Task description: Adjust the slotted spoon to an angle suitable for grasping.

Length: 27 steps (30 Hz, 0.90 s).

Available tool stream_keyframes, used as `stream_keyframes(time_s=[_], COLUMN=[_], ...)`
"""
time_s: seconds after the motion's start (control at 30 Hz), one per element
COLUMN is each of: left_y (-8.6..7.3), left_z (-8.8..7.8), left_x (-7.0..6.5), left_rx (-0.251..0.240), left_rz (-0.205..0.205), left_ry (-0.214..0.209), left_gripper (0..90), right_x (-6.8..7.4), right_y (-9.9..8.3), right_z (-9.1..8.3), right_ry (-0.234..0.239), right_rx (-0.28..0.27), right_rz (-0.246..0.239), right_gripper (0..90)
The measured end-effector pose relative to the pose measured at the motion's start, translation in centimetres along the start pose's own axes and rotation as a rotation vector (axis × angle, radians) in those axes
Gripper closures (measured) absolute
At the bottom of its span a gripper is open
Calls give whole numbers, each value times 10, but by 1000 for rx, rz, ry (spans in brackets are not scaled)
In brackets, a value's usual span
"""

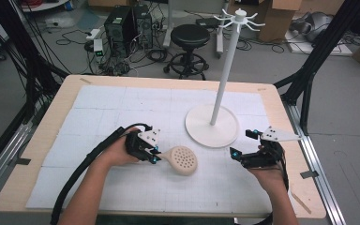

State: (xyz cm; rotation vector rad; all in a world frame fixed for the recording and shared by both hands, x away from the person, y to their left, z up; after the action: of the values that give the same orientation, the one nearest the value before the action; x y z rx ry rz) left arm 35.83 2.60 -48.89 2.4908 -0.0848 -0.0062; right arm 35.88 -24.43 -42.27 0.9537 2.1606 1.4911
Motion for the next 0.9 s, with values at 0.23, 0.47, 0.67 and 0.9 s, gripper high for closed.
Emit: stream_keyframes(time_s=[0.23, 0.47, 0.67, 0.9], left_y=[6, -18, -49, -82], left_z=[2, -35, -54, -54], left_x=[-2, -6, -6, -8], left_rx=[-52, -83, -67, 37], left_rz=[-24, -91, -130, -177], left_ry=[-24, 21, 56, 47], left_gripper=[598, 496, 494, 512], right_x=[-1, 0, 0, 0], right_y=[0, 1, 0, -2], right_z=[-2, -3, -2, 0], right_ry=[0, 2, 1, -3], right_rx=[-8, -10, -6, 3], right_rz=[1, 0, -2, -1], right_gripper=[10, 10, 10, 10])
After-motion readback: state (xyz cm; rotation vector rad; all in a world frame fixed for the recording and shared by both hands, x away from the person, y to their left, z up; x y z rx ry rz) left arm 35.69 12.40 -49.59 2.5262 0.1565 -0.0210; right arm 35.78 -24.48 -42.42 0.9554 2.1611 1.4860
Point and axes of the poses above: each handheld gripper's, and its own axes: z roughly forward along the jaws, y roughly out of its top, x roughly to its left, the point moved 10 cm from there along z, roughly forward along the jaws
